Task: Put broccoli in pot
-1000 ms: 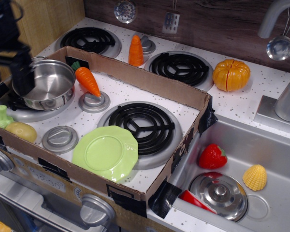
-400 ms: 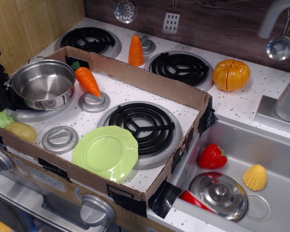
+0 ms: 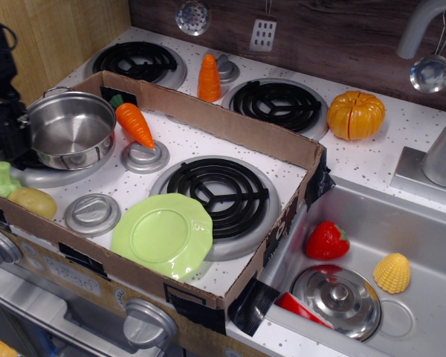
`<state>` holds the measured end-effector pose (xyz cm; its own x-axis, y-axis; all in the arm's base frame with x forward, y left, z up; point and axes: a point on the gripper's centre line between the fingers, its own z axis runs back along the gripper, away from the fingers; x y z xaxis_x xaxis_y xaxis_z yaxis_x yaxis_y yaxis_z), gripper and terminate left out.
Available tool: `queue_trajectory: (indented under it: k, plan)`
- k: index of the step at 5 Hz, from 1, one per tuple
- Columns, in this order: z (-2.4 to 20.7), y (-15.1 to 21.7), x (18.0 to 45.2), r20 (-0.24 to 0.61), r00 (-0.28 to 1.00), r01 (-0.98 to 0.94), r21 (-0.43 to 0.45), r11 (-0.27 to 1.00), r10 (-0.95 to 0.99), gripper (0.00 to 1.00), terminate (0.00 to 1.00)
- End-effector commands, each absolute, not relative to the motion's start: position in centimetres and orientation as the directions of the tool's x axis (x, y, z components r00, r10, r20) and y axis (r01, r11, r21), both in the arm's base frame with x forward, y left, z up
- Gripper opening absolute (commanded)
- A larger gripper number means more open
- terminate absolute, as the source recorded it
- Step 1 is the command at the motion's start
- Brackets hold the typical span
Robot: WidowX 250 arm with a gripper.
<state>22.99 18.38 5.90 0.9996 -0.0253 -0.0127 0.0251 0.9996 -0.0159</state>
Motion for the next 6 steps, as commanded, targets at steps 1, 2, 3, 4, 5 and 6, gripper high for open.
queue_trajectory:
  k: [1, 2, 3, 4, 5, 6]
  plan:
    - [6.9, 18.3, 23.4, 0.032, 0.999, 0.014, 0.024, 1.0, -0.014, 1.0, 0.0]
    - [6.4, 18.4, 23.2, 0.034, 0.999, 0.001, 0.013, 1.0, -0.001, 1.0, 0.0]
    - [5.9, 18.5, 23.2, 0.041, 0.999, 0.0, 0.013, 1.0, 0.0, 1.0, 0.0]
    - [5.3, 18.2, 23.3, 0.046, 0.999, -0.006, -0.004, 1.0, 0.006, 1.0, 0.0]
    - [4.3, 18.1, 22.9, 0.074, 0.997, -0.022, -0.015, 1.0, 0.023, 1.0, 0.0]
    - [3.5, 18.0, 22.5, 0.085, 0.995, -0.046, -0.034, 0.998, 0.049, 1.0, 0.0]
